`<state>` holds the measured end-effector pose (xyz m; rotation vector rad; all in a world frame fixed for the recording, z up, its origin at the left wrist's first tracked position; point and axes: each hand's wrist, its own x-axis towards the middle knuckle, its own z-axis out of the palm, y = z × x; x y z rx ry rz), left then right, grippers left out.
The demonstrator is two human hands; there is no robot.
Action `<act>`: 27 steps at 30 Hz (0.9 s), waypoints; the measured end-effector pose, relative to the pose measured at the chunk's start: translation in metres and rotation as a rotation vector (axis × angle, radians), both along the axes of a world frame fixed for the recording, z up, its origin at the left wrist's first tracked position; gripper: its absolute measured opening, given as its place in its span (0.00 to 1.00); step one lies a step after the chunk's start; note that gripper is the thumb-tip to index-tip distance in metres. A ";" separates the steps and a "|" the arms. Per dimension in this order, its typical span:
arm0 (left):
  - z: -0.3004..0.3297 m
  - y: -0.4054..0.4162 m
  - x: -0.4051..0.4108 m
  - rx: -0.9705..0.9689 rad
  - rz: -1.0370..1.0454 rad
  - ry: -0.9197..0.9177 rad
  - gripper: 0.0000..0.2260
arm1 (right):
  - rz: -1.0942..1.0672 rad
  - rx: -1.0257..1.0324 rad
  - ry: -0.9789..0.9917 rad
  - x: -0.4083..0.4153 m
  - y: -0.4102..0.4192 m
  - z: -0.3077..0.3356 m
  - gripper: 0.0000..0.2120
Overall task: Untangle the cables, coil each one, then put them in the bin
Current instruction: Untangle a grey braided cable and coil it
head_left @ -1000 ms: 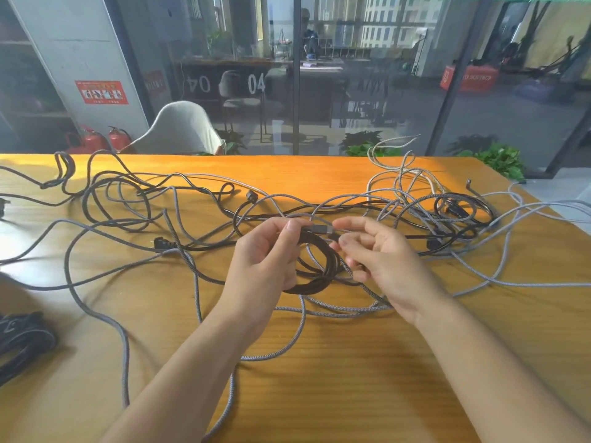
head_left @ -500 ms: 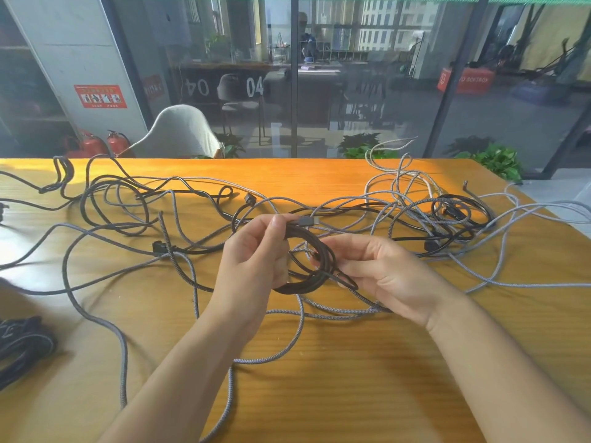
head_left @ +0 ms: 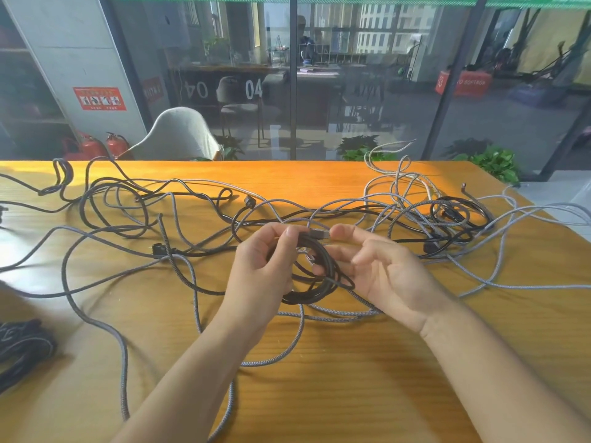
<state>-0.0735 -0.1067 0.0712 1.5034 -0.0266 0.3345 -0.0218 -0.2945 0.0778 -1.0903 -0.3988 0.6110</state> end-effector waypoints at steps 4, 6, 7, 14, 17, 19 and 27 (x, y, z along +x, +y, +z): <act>-0.002 -0.001 0.000 0.088 0.043 -0.029 0.11 | -0.111 -0.195 -0.236 -0.014 0.020 -0.010 0.28; -0.003 -0.002 -0.001 0.098 0.055 -0.027 0.10 | -0.297 -0.298 -0.382 -0.018 0.032 -0.014 0.25; -0.003 -0.003 -0.001 0.100 0.060 -0.027 0.10 | -0.374 -0.314 -0.431 -0.019 0.035 -0.015 0.23; -0.005 -0.007 0.001 0.115 0.074 -0.036 0.10 | -0.881 -0.622 -1.179 -0.023 0.034 -0.026 0.11; -0.006 -0.004 0.002 0.108 0.092 -0.032 0.10 | -0.937 -0.592 -1.260 -0.019 0.034 -0.029 0.06; -0.007 -0.001 0.003 0.114 0.102 -0.032 0.10 | -0.881 -0.498 -1.174 -0.018 0.032 -0.026 0.05; -0.006 0.006 0.005 0.096 0.113 -0.002 0.10 | -0.722 -0.107 -0.582 -0.008 0.018 -0.007 0.07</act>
